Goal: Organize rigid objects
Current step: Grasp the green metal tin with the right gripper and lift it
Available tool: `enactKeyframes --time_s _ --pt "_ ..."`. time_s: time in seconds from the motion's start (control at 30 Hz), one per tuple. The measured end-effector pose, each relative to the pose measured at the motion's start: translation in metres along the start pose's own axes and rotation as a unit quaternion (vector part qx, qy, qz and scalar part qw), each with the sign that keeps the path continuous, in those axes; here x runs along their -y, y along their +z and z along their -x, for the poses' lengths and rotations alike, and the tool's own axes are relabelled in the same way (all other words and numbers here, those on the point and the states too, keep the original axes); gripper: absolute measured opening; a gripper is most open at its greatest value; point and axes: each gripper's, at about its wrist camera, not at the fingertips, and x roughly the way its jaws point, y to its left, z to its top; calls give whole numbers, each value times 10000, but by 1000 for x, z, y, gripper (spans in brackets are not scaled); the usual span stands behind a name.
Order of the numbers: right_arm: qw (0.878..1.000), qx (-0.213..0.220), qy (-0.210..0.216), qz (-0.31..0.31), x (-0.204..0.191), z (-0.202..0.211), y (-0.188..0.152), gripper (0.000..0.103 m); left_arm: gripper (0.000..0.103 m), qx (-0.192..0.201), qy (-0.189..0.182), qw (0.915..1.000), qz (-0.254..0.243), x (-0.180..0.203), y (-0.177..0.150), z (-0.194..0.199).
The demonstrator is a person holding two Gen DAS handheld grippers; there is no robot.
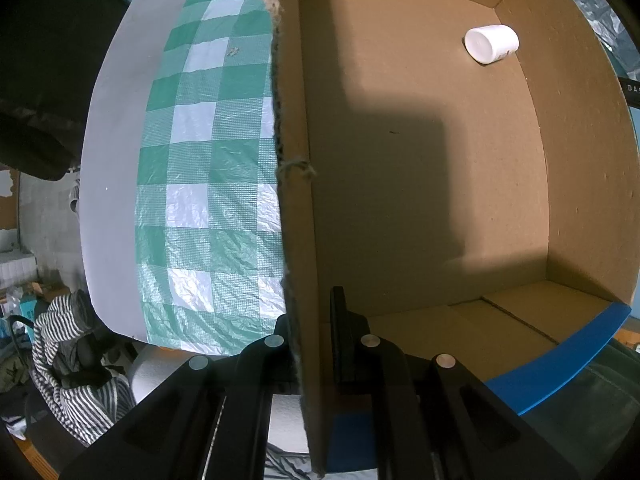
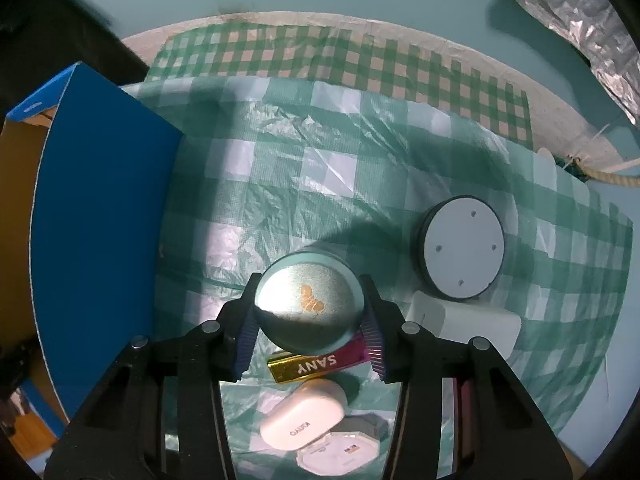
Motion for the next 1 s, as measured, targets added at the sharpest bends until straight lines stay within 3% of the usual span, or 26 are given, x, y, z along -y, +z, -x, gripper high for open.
enactKeyframes --time_s 0.47,1.0 --pt "9998 80 46 177 -7 25 -2 45 8 -37 10 10000 -89 2 0 -2" --pt "9967 381 216 683 -43 89 16 45 8 -87 68 9997 -220 13 2 2"
